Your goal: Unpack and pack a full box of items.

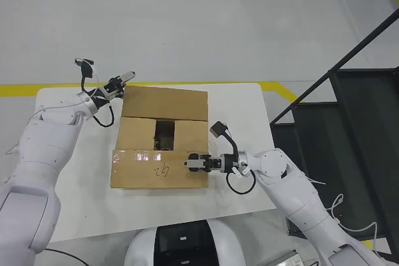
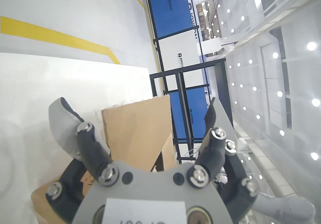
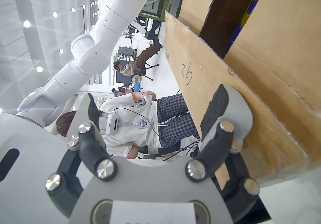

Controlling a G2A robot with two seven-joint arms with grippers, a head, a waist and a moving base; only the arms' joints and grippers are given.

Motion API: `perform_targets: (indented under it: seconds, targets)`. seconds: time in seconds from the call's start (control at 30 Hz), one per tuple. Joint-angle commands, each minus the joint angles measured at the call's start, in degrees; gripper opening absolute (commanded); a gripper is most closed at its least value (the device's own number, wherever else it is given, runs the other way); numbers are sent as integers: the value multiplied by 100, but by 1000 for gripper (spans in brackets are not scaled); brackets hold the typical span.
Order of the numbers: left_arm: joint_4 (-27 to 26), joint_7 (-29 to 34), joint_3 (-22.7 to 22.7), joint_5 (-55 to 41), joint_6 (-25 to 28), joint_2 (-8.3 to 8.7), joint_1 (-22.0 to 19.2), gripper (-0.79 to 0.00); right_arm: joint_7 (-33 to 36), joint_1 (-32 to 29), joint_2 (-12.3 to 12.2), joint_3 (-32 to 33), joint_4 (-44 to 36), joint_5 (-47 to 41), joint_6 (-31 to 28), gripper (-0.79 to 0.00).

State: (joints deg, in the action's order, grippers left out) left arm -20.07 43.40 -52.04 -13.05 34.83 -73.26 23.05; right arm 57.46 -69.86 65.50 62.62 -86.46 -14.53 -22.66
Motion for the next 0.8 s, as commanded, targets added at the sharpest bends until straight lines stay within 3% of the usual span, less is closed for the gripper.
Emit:
perform_targets:
  seconds: [0.0,0.17,0.33,0.57,0.77]
  targets:
    - [84,-1,24,-15,6,-56,-23,0,0,0,0,0,0,0,0,0]
    - [238,446,-64,-442,184,-162,-28,0,0,0,0,0,0,0,0,0]
    - [451,841,-274,-897,357,-159,-67,0,0,0,0,0,0,0,0,0]
    - [428,2107,-747,-1896,498,-34,26,0,0,0,0,0,0,0,0,0]
    - [-231,2490,-952,-2128,117,174,337,0,0,0,0,0,0,0,0,0]
